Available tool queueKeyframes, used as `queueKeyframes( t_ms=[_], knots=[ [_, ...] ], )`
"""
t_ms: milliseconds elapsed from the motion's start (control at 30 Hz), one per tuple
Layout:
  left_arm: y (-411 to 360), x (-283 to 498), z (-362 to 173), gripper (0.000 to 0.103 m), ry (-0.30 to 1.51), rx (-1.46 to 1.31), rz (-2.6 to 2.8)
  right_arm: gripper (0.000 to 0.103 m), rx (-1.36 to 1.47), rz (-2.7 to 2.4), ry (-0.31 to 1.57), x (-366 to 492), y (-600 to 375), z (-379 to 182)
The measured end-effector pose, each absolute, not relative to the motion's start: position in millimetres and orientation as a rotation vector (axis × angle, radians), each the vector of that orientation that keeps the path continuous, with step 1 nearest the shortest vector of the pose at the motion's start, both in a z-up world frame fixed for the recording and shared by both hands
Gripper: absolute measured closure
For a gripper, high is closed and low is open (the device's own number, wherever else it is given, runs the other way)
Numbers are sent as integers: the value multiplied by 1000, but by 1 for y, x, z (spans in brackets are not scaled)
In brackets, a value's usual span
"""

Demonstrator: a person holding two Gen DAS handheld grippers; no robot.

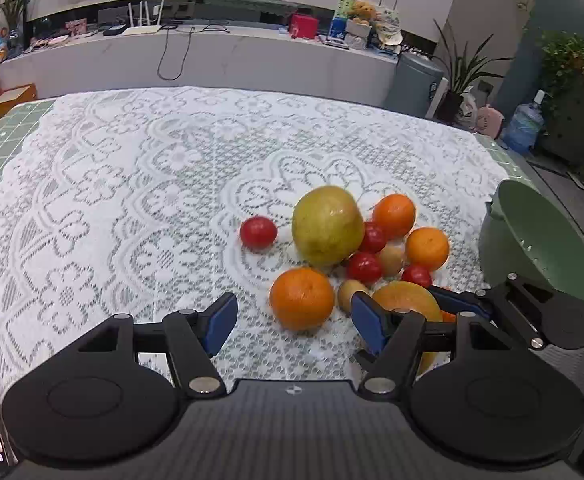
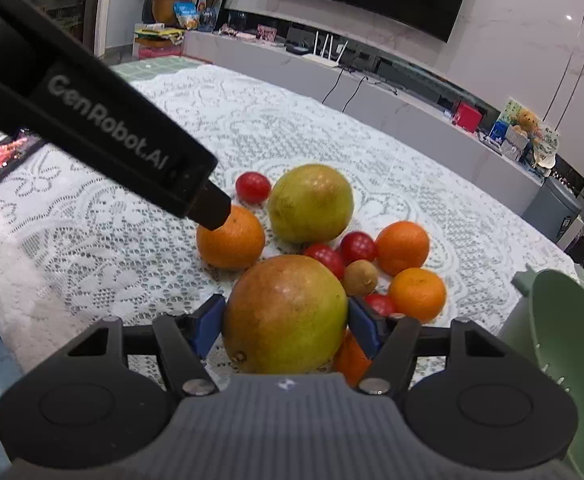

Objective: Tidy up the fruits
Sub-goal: 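Move the right gripper to the large mango and close on it, then carry the mango into the green colander with the right gripper while the left gripper grasps the pomelo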

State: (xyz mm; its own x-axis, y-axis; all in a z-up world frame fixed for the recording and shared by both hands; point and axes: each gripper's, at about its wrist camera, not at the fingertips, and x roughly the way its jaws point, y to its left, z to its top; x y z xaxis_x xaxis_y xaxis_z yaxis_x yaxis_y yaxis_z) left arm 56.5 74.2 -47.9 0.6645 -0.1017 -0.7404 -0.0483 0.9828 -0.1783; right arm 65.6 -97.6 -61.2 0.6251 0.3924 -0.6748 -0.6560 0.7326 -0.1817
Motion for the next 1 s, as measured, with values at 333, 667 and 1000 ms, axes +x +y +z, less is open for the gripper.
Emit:
queueKeyframes(
  t_ms=[333,667,1000],
  knots=[
    [67,87,-38,25,836,-176,-134,39,-358,565,575,62,-136,-16],
    [70,128,-57,22,865,-270,-141,39,-225,380,577,94,-206,20],
    [68,152,-74,22,897,-314,-108,39,-152,240,759,152,-267,-10]
  ],
)
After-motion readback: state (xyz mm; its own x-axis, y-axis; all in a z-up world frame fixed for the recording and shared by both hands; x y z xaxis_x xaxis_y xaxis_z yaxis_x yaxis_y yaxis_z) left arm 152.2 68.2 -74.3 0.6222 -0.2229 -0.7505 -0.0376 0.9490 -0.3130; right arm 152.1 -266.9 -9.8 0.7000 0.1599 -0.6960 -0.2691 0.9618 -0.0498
